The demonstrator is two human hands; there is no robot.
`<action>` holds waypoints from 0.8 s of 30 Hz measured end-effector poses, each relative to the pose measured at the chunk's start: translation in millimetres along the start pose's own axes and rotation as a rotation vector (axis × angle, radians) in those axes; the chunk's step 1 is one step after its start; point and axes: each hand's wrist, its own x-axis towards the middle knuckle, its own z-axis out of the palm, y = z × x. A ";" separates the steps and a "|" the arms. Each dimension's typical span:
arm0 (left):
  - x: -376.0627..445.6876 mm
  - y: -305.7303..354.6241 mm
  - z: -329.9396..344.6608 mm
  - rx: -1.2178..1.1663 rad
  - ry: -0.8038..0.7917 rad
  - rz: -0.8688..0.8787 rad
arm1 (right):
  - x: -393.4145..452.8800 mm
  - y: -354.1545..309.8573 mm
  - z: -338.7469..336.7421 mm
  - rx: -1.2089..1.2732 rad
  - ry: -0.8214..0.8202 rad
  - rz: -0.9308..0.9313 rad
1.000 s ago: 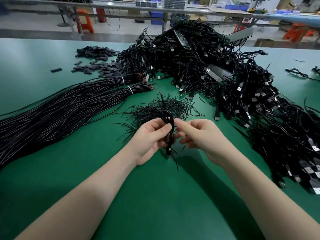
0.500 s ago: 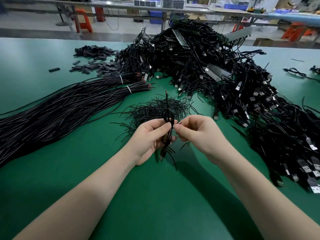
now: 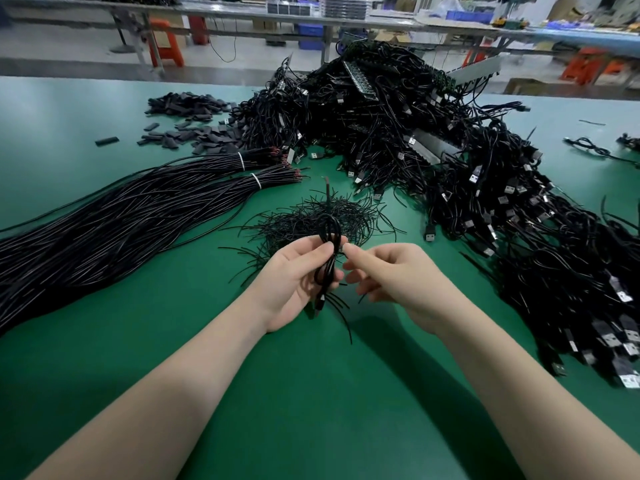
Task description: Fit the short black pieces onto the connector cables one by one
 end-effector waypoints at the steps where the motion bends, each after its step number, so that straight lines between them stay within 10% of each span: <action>1: -0.1 -0.9 0.1 0.022 -0.012 0.010 | -0.2 0.5 0.1 0.052 -0.045 0.037; 10: -0.5 -6.9 -0.3 0.158 0.011 0.054 | -2.7 -5.9 -3.1 0.145 -0.041 0.006; 17: 2.6 -3.8 1.3 0.117 0.128 0.008 | 1.6 13.2 9.4 -0.987 0.386 -0.970; 24: 1.6 -10.7 6.4 0.187 0.189 0.055 | 3.6 27.1 14.1 -1.017 0.601 -1.069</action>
